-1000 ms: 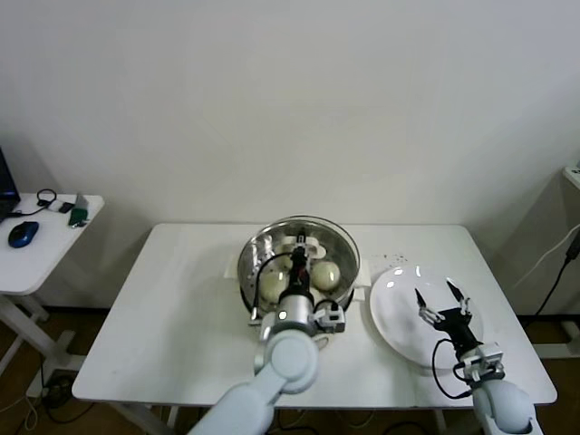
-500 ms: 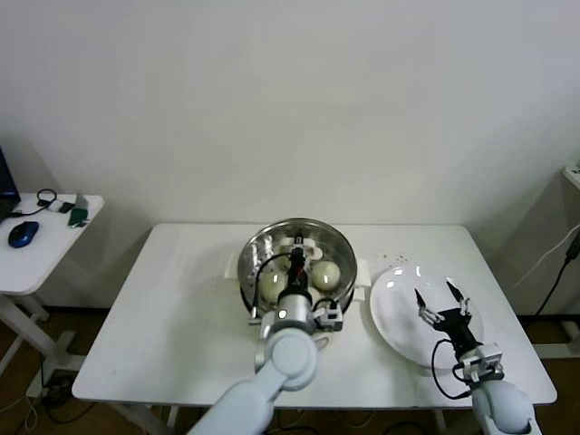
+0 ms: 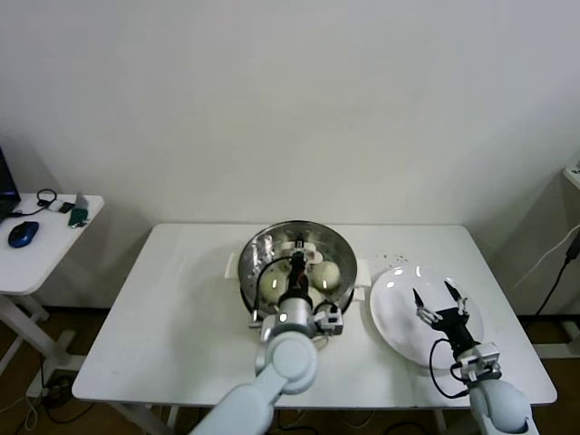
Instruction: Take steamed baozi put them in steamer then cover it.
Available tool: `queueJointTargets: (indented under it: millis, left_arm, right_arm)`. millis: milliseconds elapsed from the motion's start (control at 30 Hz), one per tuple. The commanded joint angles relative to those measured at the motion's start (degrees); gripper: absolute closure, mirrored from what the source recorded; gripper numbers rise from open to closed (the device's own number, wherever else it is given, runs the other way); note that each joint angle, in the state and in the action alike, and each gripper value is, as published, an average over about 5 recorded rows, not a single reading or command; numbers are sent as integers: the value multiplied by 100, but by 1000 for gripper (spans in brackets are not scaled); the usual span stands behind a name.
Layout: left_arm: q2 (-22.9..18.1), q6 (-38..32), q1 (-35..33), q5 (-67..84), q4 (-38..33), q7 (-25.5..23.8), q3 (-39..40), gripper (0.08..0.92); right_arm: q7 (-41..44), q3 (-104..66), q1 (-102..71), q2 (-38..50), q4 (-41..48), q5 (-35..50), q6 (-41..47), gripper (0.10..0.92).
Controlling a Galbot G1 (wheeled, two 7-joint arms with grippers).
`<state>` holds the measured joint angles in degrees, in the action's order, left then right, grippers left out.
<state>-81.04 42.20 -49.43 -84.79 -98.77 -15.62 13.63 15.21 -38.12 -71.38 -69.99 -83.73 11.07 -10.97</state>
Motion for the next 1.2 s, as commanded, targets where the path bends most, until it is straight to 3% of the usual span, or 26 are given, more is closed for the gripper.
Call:
queueJointTargets:
  millis: [33,533,1200]
  left_arm:
    - [12,280,1,13,35,36,12,852]
    - [5,275,-80,90,-137,35,-61,821]
    - [642,276,-504,935,-1426,351,-4,252]
  right_arm:
    - [28,-17,6,-10,15,2,-9,203]
    - [110,-104,0,-29,24,105,-6,203]
    - [170,-127,38,4,89,94,25,203]
